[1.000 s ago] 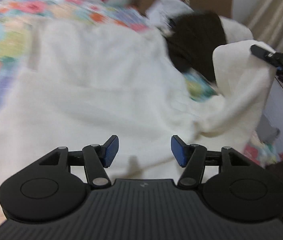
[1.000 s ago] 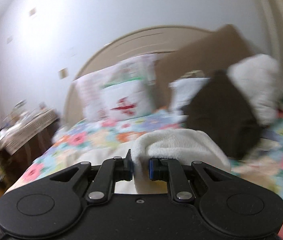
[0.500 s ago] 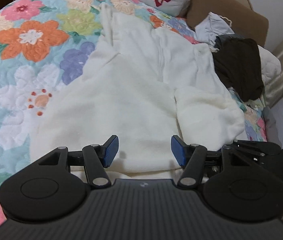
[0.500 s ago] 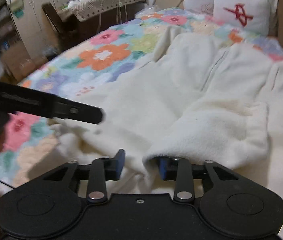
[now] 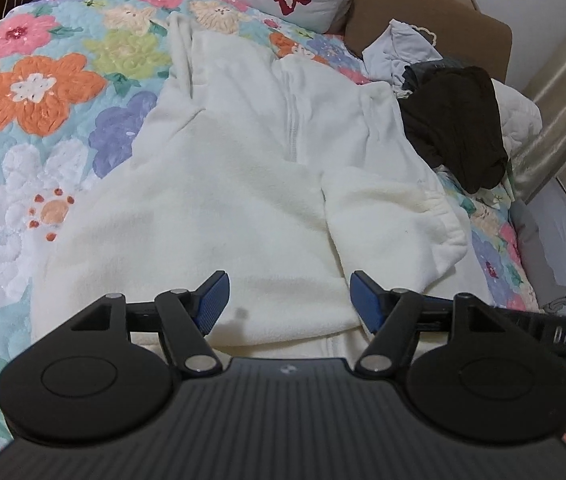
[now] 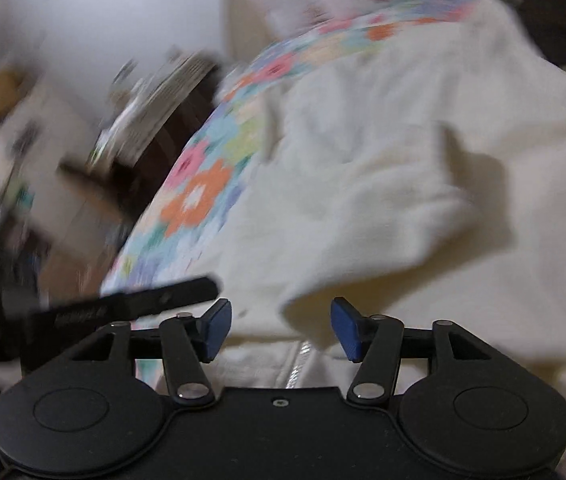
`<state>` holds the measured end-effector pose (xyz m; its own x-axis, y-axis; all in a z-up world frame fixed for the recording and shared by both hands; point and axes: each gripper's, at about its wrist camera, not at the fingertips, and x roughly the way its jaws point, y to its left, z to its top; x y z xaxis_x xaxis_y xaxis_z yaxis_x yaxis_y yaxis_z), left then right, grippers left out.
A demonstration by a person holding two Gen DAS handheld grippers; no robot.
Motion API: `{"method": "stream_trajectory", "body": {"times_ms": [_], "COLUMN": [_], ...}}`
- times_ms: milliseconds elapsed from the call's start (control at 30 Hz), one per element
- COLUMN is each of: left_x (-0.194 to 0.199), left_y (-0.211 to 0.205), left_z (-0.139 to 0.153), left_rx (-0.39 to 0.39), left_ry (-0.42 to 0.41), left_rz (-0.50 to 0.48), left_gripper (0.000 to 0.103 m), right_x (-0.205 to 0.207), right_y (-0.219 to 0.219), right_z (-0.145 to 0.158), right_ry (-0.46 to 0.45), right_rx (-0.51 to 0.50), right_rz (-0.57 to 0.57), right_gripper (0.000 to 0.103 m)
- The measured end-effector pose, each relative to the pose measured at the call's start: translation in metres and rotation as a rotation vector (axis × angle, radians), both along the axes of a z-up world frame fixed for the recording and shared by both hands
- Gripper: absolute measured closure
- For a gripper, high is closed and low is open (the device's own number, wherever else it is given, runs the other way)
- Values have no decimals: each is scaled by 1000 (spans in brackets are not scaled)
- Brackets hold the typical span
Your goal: Fold clothes
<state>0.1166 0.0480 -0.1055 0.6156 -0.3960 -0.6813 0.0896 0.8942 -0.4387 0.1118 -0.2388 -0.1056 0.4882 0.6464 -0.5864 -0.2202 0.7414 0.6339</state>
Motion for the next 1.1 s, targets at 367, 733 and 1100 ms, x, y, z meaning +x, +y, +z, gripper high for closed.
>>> {"method": "stream_trajectory", "body": {"times_ms": [367,733,1100], "left_x": [-10,-3,3], "left_y": [-22,-61,8], "left_z": [10,11,4], "left_rx": [66,174,-51], "left_ry": [-101,-200,-96], "left_rz": [-75,-188,201], "left_gripper": [37,37,96], "right_x": [13,23,13], "right_y": [28,54,6], "right_z": [14,26,19], "right_ry": [-163,-278,-183], "right_rx": [-11,-6,152], "right_rz": [48,132,35], "right_gripper": [88,88,72]}}
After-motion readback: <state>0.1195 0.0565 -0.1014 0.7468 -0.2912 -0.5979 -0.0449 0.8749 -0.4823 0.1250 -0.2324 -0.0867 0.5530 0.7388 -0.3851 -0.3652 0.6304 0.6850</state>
